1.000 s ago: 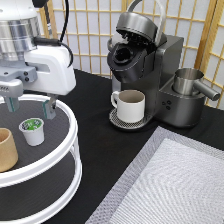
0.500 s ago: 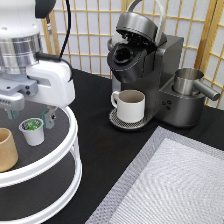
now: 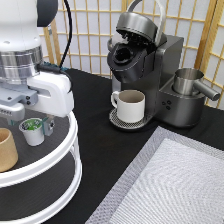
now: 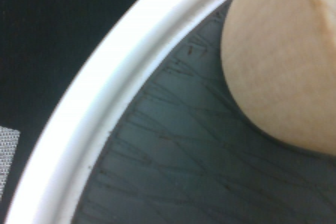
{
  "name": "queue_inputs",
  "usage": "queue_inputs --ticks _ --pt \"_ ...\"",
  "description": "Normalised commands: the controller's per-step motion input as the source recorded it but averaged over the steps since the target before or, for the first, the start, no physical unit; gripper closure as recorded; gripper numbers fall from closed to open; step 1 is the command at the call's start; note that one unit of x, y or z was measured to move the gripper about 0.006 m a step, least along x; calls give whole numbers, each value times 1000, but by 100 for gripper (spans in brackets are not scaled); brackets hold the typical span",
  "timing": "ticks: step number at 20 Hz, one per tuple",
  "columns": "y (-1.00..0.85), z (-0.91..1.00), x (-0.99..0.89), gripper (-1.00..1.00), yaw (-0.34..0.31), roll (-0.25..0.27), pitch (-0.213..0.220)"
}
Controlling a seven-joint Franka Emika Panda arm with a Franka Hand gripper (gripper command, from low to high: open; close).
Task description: Make coffee
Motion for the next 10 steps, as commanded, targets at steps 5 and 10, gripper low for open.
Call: queue_inputs --ticks 5,10 --pt "-1 23 0 100 0 24 -7" --pt "0 22 0 100 0 16 -7"
